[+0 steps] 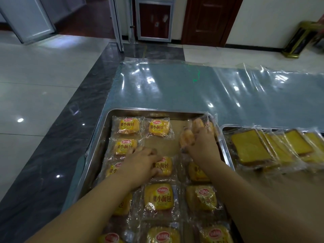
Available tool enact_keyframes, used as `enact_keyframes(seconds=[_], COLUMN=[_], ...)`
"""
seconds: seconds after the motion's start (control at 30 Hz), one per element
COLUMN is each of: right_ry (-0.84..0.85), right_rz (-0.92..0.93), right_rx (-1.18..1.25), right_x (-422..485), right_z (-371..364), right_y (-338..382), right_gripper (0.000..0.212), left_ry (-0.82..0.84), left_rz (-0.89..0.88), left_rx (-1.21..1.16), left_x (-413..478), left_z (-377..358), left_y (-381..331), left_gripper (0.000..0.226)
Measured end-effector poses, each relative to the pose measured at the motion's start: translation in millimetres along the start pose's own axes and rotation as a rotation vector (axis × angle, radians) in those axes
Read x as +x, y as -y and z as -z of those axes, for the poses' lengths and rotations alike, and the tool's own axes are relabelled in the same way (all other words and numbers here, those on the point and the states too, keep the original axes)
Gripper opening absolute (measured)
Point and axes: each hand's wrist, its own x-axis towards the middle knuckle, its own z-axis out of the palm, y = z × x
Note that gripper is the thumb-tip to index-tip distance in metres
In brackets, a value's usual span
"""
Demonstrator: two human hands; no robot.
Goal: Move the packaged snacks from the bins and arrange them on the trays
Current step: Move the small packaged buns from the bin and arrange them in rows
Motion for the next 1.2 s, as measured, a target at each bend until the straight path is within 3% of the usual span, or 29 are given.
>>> enact_keyframes(seconds=[0.1, 0.17, 0.3, 0.4, 0.53, 0.6, 0.7, 0.77, 0.87, 1.07, 1.2], right_ry=[-0.108, -0.189, -0.205, -0.152, -0.112, -0.071, 0.085, 0.219, 0.374, 0.239, 0.158], right_rz=[0.227, 0.452, 0.808, 0.869, 0.899, 0.817, 0.436, 0.168, -0.136, -0.176, -0.165], right_rx=[-0.084, -0.108, -0.048, -0.022, 0.004, 0.023, 0.114, 0.346, 0.811, 0.562, 0.497], right_x=[-2, -5, -14, -22, -25, -24, -23, -22, -15, -6, 1], right_z=[3, 5, 2, -4, -8, -7, -3, 1, 4, -2, -5], right_y=[2, 4, 1, 0, -2, -6, -14, -13, -7, -2, -3], right_gripper=[0.037, 0.020, 0.008, 0.014, 0.015, 0.019, 0.042, 0.046, 0.035, 0.046, 0.033], left_ry=[-0.115, -0.237, -0.319, -0.294, -0.262, -0.280, -0.334, -0.344, -0.325, -0.402, -0.432], left_rz=[-0.021, 0.020, 0.240, 0.399, 0.456, 0.470, 0.461, 0.446, 0.421, 0.479, 0.519], left_rx=[-0.085, -0.207, -0.752, -1.119, -1.207, -1.306, -1.387, -1.375, -1.343, -1.103, -1.008], left_x=[-5, -9, -11, -6, 1, 1, 1, 1, 2, 6, 5], left_z=[0, 2, 18, 29, 32, 31, 29, 28, 27, 22, 18], left_y=[0, -1, -9, -15, -17, -16, -13, -11, -9, -5, -3], left_gripper=[0.049, 0.041, 0.041, 0.032, 0.019, 0.020, 0.028, 0.034, 0.039, 0.044, 0.039])
